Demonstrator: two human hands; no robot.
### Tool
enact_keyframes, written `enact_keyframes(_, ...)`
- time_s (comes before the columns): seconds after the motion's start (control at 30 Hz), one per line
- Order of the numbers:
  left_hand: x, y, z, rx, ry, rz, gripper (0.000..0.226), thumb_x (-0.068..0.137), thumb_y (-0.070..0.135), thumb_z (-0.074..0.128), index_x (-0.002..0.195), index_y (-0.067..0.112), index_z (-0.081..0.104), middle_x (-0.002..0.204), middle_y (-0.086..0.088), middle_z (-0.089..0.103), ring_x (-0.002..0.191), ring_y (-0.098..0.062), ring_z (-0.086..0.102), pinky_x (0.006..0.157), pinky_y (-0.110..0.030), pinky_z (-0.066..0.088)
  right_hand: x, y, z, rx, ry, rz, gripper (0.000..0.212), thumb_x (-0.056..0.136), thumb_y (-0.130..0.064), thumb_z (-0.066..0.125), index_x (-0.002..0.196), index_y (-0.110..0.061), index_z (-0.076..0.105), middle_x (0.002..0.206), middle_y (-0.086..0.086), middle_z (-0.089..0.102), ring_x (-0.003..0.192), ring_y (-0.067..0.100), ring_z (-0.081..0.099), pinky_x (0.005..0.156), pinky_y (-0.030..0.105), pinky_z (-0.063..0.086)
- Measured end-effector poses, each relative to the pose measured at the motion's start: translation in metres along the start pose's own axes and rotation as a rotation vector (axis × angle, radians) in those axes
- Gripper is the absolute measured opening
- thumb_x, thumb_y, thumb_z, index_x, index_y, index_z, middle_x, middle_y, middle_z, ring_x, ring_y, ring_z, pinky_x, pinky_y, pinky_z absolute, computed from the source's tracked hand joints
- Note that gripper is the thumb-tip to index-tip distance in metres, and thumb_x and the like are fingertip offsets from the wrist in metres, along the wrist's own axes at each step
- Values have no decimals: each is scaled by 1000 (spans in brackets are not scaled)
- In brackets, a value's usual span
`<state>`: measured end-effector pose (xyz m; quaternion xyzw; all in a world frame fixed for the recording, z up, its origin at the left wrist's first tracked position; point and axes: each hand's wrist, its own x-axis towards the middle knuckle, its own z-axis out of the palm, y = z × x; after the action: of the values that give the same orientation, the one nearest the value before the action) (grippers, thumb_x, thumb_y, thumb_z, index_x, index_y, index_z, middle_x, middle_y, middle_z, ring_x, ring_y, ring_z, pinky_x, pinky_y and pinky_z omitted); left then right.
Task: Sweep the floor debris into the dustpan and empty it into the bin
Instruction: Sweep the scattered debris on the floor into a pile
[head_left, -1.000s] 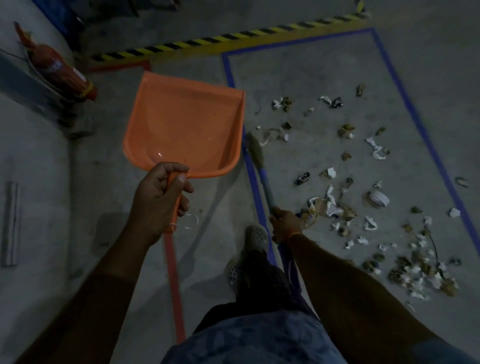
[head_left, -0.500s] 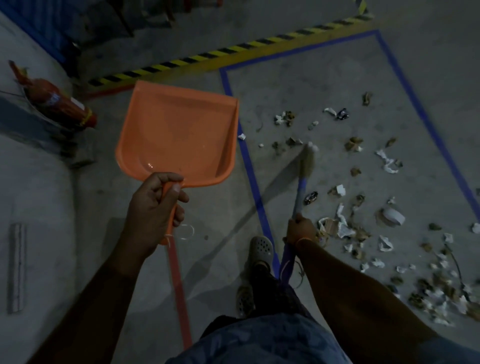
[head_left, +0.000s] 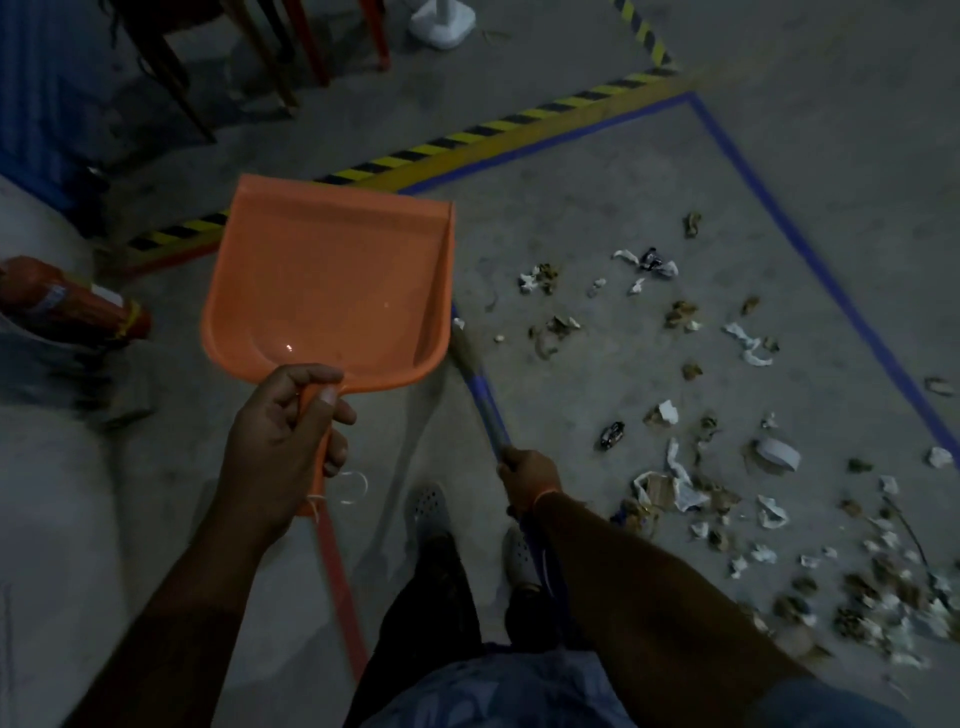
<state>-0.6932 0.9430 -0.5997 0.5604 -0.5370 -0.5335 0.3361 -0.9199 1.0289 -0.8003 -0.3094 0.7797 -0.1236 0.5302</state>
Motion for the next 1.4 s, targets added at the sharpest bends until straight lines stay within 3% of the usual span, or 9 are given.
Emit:
enact_keyframes(0.1,27,-2,-10,25,-63,7,13,104,13,57,108,23,65,86,-15,66,50,-16,55,45,-25,47,25,-14,8,48,-11,68,31,95,-24,55,122,-12,62,101,16,66,73,31,68,56,38,61)
enact_keyframes(0.27,78,2,-23,56,-138,-32,15,104,6,52,109,16,63,83,-13,66,47,-15,54,43,-23,45,52,-4,-7,125,123,202,27,97,-19,49,118,-9,62,104,17,66,61,20,58,36,8,39)
enact_keyframes(0.37,102,5,-23,74,-172,-30,15,104,6,52,108,15,63,81,-11,66,46,-15,54,43,-22,45,87,34,-10,242,240,333,39,87,-36,55,114,-10,64,97,15,70,77,30,69,73,30,57)
enact_keyframes(0.47,120,6,-14,87,-246,-35,14,104,6,53,108,15,62,80,-7,66,47,-16,54,43,-23,46,127,101,-5,403,367,433,68,63,-57,52,110,-10,67,90,16,70,80,35,70,76,48,58)
enact_keyframes(0.63,135,11,13,100,-366,-8,17,104,7,53,105,21,63,77,-2,67,48,-14,55,44,-22,46,56,49,-42,453,502,582,19,96,-18,51,100,-2,61,86,11,66,56,18,58,53,17,48)
enact_keyframes(0.87,142,17,42,89,-445,53,17,105,6,52,106,20,63,77,-1,67,48,-15,54,44,-22,46,58,33,-9,492,708,488,28,90,-26,44,107,-10,61,89,19,66,81,38,65,75,40,55)
enact_keyframes(1.03,149,19,32,93,-421,72,18,104,6,53,107,20,63,78,-3,67,48,-16,54,44,-22,45,64,-16,10,413,573,259,38,99,-26,44,135,-20,48,80,7,61,61,18,59,54,27,51)
enact_keyframes(1.27,166,17,-2,107,-345,67,14,103,7,52,112,13,62,80,-8,66,49,-18,53,43,-22,44,143,-93,32,326,320,135,31,89,-30,48,115,-18,60,93,13,67,74,34,68,61,42,61)
enact_keyframes(1.4,169,12,-19,94,-293,57,15,102,9,53,109,18,64,82,-15,64,47,-18,51,41,-21,43,172,-127,36,388,230,183,24,94,-22,54,113,-9,63,91,10,65,56,20,63,38,25,51)
